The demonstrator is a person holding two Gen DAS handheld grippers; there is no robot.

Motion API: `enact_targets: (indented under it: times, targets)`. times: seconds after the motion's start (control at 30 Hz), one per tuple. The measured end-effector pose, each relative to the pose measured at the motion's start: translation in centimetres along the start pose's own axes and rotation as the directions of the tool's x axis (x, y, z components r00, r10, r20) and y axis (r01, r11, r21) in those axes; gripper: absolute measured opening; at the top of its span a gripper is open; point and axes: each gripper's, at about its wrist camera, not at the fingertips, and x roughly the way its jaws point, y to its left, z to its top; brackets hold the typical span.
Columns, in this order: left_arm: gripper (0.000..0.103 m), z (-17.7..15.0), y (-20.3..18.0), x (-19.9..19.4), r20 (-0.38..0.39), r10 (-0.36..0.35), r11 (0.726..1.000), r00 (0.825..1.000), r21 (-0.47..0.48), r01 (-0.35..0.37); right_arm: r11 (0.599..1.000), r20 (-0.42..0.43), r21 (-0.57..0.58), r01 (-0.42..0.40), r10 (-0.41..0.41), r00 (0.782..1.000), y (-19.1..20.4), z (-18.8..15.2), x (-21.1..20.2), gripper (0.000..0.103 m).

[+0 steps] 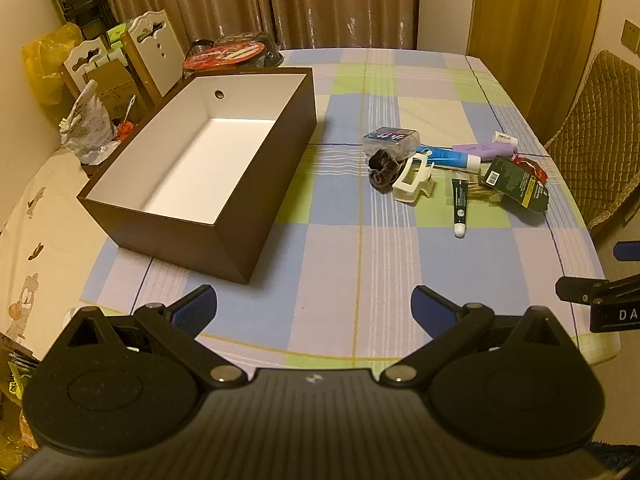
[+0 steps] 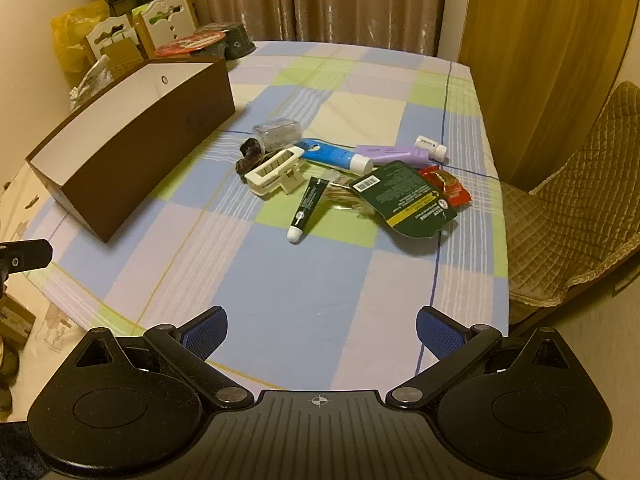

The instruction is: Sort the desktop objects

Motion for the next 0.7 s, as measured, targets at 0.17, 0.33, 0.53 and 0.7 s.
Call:
enact_targets:
  times: [0.17, 0.33, 0.53, 0.7]
  targets:
    - [0.102, 0.5, -0.5, 0.4, -0.005, -0.003, 1.0, 1.0, 0.002, 0.003, 1.0, -0.001, -0.001, 0.0, 0.0, 1.0, -0.2, 0.1, 0.1, 0.103]
    - [0.102, 0.7, -0.8, 0.7, -0.008, 0.002, 1.0, 1.0, -0.003, -0.002, 1.0, -0.005, -0.004, -0.005, 0.005, 1.0, -1.1, 0.4, 0.5, 0.103]
    - [0.102, 1.2, -1.6, 1.2, -0.015, 0.009, 1.0, 1.0, -0.012, -0.009, 1.0, -0.008, -0.014, -0.011, 0.011, 1.0, -1.8, 1.0, 1.0, 0.103]
    - [0.102, 1.6, -2.2, 1.7, -0.018, 0.01, 1.0, 1.0, -0.019, -0.01, 1.0, -0.012, -0.018, -0.016, 0.016, 1.0, -2.5, 1.4, 1.4, 0.103]
